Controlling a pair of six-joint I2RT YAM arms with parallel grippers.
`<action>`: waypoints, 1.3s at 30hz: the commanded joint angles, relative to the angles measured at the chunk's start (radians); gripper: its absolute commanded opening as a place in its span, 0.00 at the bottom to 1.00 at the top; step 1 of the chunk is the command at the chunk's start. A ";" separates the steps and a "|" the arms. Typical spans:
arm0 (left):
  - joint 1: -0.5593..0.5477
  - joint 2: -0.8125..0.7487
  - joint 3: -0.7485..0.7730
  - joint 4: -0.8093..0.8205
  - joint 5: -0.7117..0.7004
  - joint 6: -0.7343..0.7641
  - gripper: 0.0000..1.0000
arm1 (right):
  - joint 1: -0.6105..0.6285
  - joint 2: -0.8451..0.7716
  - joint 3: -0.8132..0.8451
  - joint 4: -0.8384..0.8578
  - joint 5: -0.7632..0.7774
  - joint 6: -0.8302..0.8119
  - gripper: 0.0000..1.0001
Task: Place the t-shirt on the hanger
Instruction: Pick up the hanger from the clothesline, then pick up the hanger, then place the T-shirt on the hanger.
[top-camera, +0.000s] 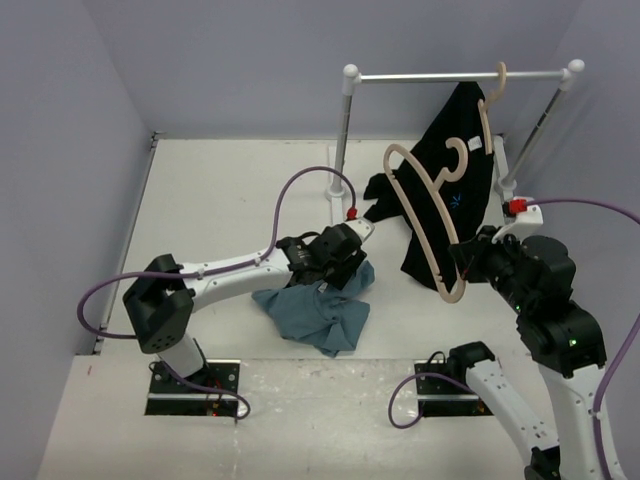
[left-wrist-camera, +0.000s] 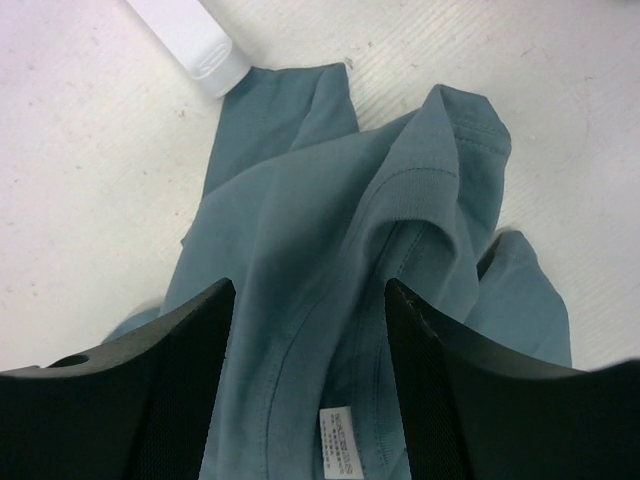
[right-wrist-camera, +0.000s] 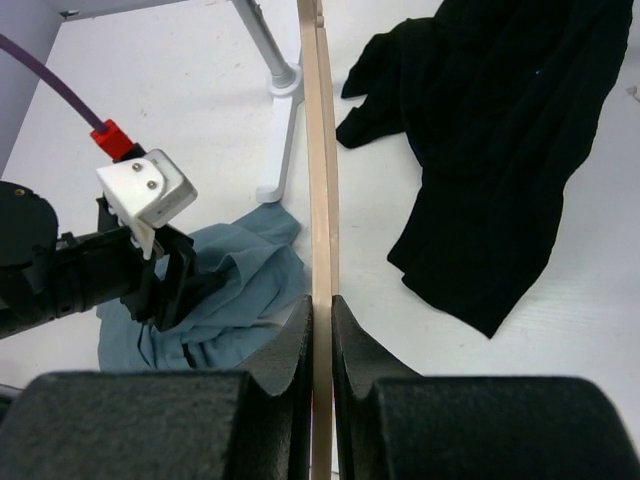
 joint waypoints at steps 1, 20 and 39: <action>0.004 0.016 0.026 0.089 0.037 0.018 0.64 | 0.003 -0.018 0.004 0.016 -0.036 -0.014 0.00; 0.170 -0.019 0.183 0.008 -0.252 -0.211 0.00 | 0.003 -0.162 -0.141 0.007 -0.381 0.018 0.00; 0.233 0.045 0.278 -0.028 -0.233 -0.277 0.00 | 0.003 -0.294 -0.247 -0.108 -0.476 0.089 0.00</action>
